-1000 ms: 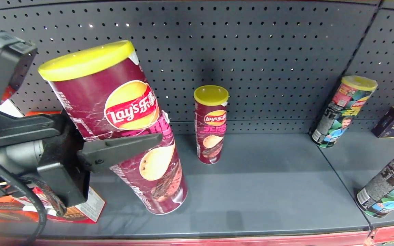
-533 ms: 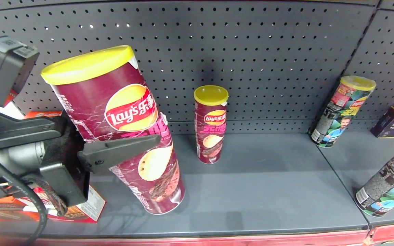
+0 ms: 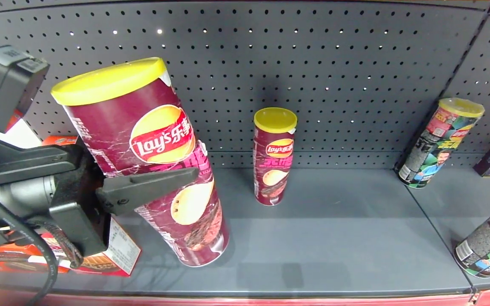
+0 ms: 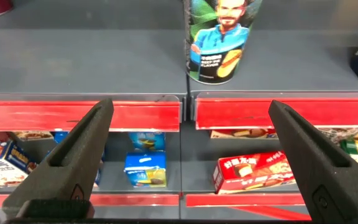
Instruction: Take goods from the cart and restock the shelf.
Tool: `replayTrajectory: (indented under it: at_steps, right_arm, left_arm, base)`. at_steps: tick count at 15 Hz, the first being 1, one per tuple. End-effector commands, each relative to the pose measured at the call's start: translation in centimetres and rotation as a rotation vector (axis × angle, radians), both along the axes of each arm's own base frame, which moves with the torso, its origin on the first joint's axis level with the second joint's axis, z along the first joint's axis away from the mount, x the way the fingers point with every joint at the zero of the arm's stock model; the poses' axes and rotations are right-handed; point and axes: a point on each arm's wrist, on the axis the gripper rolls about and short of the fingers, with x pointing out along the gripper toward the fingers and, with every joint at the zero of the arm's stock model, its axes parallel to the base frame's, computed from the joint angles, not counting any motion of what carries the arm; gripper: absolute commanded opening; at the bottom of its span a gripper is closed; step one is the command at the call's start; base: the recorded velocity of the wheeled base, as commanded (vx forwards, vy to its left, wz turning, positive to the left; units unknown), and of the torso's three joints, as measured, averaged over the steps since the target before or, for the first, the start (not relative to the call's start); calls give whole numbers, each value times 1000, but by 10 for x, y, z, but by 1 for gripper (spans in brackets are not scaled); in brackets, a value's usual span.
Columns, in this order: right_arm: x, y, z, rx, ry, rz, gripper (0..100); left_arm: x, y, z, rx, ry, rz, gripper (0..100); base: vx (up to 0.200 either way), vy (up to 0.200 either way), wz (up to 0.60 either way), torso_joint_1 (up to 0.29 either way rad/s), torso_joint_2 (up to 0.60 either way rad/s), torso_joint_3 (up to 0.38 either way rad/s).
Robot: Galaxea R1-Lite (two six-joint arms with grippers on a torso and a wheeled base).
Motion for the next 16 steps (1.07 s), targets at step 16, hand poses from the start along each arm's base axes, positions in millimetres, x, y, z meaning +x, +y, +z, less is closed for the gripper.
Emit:
replayTrajectory:
  at_steps: [16]
  right_arm:
    - [16, 3, 112, -101, 1, 392, 100]
  left_arm:
    - [33, -16, -4, 3, 11, 21, 0]
  base:
    - [0, 0, 0, 0, 0, 0]
